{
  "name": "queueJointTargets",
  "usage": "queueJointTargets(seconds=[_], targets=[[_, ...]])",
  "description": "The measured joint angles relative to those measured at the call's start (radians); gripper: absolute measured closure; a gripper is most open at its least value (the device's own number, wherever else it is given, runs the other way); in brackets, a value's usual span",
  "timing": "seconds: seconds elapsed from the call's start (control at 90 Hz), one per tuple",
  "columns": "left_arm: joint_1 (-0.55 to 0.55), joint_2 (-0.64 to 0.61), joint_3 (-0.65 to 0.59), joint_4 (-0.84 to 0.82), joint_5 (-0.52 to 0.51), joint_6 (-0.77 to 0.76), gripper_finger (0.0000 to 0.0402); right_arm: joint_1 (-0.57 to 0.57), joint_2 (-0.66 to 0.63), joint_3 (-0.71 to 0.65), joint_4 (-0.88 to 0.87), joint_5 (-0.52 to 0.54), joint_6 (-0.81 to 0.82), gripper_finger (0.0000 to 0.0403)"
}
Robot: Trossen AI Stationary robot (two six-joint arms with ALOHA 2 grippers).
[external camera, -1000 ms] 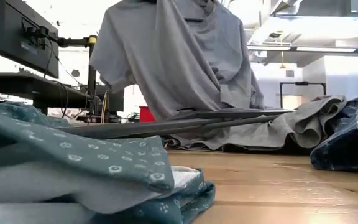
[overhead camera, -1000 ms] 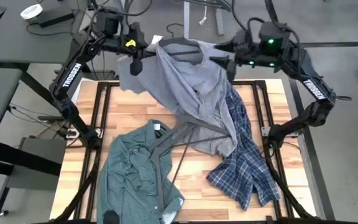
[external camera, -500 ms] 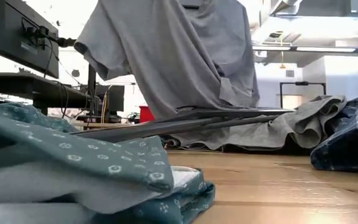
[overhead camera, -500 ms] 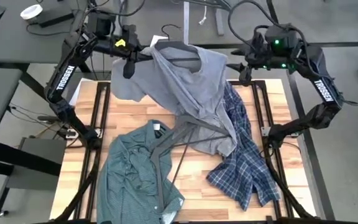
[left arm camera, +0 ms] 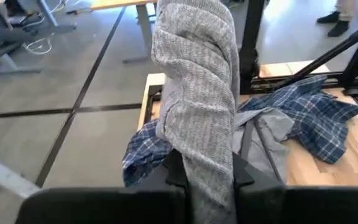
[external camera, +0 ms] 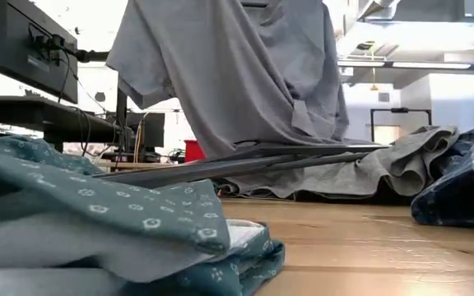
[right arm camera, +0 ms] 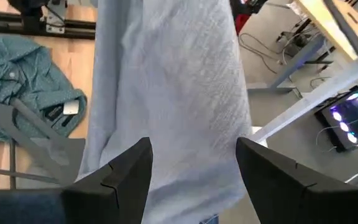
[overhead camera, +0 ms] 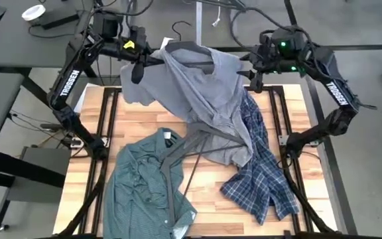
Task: Hang clothes
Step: Put the gray t-shirt on the gray hanger
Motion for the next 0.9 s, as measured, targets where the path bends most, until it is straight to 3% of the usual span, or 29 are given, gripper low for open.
queueJointTargets(seconds=[0.1, 0.178, 0.344, 0.478, 0.578, 0.9], targets=[[0.0, 0.001, 0.0, 0.004, -0.002, -0.015, 0.0388, -0.032, 0.007, 0.0, 0.061, -0.014, -0.038, 0.0186], [-0.001, 0.0, 0.0, 0.018, 0.015, -0.028, 0.0388, -0.062, 0.007, 0.0, 0.111, -0.087, -0.029, 0.0186], [-0.002, 0.0, 0.0, 0.027, 0.031, -0.054, 0.0388, -0.141, 0.006, 0.0, 0.101, -0.125, -0.038, 0.0186], [-0.002, 0.0, 0.0, 0.032, 0.033, -0.08, 0.0388, -0.207, 0.007, 0.0, 0.077, -0.33, -0.008, 0.0187], [-0.002, 0.0, 0.0, 0.056, 0.034, -0.107, 0.0388, -0.213, 0.016, 0.0, 0.085, -0.368, -0.014, 0.019], [-0.002, 0.0, 0.0, 0.059, 0.033, -0.116, 0.0388, -0.227, 0.071, -0.001, 0.117, -0.482, 0.002, 0.0247]])
